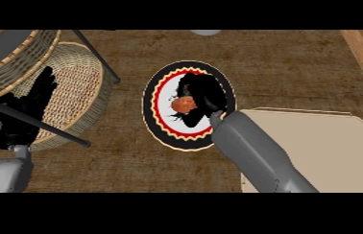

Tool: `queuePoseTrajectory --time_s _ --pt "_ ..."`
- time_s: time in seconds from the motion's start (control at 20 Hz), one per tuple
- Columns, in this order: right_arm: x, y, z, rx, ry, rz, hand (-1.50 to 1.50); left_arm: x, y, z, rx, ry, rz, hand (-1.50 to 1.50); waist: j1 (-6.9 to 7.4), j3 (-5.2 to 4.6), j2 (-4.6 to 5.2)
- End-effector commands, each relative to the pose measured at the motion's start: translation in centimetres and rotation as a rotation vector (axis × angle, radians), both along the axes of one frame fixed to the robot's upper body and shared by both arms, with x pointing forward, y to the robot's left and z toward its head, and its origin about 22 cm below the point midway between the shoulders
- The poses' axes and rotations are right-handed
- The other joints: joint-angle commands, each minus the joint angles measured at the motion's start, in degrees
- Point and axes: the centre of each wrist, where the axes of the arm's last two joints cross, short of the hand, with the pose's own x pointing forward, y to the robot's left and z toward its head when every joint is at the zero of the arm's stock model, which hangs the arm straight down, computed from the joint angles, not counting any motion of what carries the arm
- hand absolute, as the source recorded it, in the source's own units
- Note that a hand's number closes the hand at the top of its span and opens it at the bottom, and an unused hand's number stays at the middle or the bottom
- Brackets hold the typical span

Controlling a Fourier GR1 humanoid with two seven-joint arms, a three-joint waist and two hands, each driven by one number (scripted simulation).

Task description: Pick the sweet potato from the tray and place it in the plate

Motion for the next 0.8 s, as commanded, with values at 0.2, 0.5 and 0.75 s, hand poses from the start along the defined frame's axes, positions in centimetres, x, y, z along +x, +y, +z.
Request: queuePoseTrajectory --time_s 0.2,0.5,0.75 --pt "1.3 1.0 -1.7 0.117 0.075 -0.017 -1.5 2.3 -5.9 0.6 -0.067 -0.044 -0.192 0.0 -0.12 0.22 0.41" --pt "1.4 -0.4 -0.5 0.478 0.009 -0.034 -1.5 2.4 -6.4 0.5 -0.067 -0.041 -0.155 0.0 -1.95 0.32 0.28" --pt "2.3 -3.6 -0.1 0.652 -0.026 -0.17 -1.5 0.4 -5.0 -0.9 -0.068 -0.027 -0.121 0.0 -3.11 0.26 -0.5"
